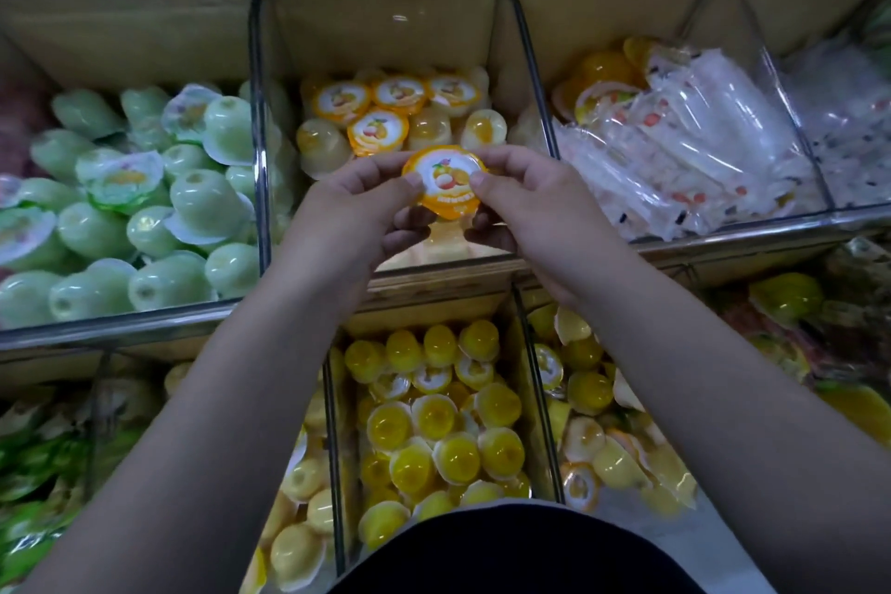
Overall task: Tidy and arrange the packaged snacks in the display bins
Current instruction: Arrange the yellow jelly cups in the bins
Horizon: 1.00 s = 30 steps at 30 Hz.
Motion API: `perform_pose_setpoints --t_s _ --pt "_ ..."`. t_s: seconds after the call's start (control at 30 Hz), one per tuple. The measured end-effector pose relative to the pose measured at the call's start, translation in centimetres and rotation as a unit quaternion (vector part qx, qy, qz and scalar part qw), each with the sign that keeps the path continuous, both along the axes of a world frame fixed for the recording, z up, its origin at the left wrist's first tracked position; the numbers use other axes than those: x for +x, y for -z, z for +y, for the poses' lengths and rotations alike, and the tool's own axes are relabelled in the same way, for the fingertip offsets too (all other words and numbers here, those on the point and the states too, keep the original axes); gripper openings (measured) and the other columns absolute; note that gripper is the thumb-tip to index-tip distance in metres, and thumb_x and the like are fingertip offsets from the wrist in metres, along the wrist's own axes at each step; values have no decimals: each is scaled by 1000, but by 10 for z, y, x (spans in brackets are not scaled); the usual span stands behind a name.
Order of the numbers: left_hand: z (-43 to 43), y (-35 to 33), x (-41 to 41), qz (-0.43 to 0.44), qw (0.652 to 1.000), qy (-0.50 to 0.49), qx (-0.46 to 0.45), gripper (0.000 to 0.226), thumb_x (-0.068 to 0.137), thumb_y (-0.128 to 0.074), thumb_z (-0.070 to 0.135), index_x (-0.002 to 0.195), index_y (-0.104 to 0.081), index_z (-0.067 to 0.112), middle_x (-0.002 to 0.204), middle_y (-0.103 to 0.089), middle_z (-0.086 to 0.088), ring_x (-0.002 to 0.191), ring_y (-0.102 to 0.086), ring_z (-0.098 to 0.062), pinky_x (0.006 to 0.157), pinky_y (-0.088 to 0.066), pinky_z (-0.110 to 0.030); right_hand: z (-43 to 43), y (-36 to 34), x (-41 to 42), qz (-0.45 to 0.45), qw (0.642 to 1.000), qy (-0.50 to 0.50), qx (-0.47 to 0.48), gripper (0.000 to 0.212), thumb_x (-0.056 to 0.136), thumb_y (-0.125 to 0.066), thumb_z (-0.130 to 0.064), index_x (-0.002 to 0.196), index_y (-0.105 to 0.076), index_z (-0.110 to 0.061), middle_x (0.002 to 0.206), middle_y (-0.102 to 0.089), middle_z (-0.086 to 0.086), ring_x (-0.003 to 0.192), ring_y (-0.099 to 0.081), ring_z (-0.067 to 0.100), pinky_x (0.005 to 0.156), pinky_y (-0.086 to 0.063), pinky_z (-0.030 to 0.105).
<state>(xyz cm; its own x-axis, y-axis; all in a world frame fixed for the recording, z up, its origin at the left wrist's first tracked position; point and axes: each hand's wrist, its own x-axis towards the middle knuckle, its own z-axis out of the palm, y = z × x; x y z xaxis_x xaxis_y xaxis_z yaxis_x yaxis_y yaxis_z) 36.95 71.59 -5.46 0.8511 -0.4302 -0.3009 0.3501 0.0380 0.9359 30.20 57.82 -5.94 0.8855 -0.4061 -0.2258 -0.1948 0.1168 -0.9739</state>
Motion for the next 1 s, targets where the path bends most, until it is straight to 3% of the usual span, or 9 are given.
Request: perform_pose_setpoints --t_s 0.2,0.3,0.4,0.5,0.67,0.8,0.87,0.93,1.0 --pt "-21 16 28 -12 998 -33 54 22 94 -59 8 98 -61 30 91 -71 3 80 -69 -11 73 -55 -26 -12 17 45 27 996 9 -80 18 95 -59 -14 100 -57 -32 83 -64 -5 72 -63 10 72 -60 30" --pt "-24 23 33 -9 997 -46 63 22 93 -60 8 94 -62 29 92 -71 3 91 -69 -14 76 -55 -25 -16 30 59 36 993 21 -114 19 94 -61 -15 101 -60 -32 78 -65 -10 73 -65 8 62 -55 24" --pt "-23 25 33 -20 997 -52 54 31 93 -57 3 83 -62 31 88 -71 4 92 -68 -12 79 -54 -22 -19 38 65 42 986 22 -161 27 91 -63 -15 115 -62 -29 87 -63 -14 84 -65 7 71 -57 25" --pt "-24 26 34 -39 997 -42 55 35 92 -57 1 80 -64 33 90 -71 5 97 -67 -13 79 -53 -20 -18 42 67 44 982 28 -184 28 87 -64 -19 108 -60 -38 105 -65 -11 100 -64 11 86 -57 38" --pt "-25 25 33 -29 998 -40 44 34 92 -56 -2 82 -62 30 86 -71 7 92 -69 -11 77 -55 -19 -21 41 67 30 981 62 -183 30 91 -61 -18 118 -60 -29 111 -61 -13 110 -60 11 91 -55 40" --pt "-25 26 35 -6 998 -40 47 28 94 -55 1 83 -64 25 90 -72 2 90 -71 -12 82 -56 -26 -21 41 66 36 983 71 -163 23 91 -61 -19 111 -64 -28 111 -66 -6 107 -63 14 90 -56 39" --pt "-24 27 36 -3 998 -30 54 25 94 -57 3 83 -66 23 89 -73 3 93 -71 -13 85 -56 -30 -21 39 64 41 982 53 -176 25 91 -62 -21 116 -67 -25 110 -69 -1 102 -65 14 83 -56 28" --pt "-25 27 36 -9 999 -15 47 31 93 -57 2 76 -69 24 86 -74 3 96 -70 -15 86 -55 -30 -20 37 62 36 977 31 -209 30 92 -63 -20 122 -66 -21 106 -69 0 95 -65 9 71 -48 8" --pt "-25 26 35 -13 999 -2 44 32 94 -56 2 76 -69 25 90 -73 1 99 -69 -15 86 -54 -28 -19 35 61 23 971 21 -238 32 92 -63 -18 124 -65 -18 112 -66 -2 93 -61 6 68 -43 1"
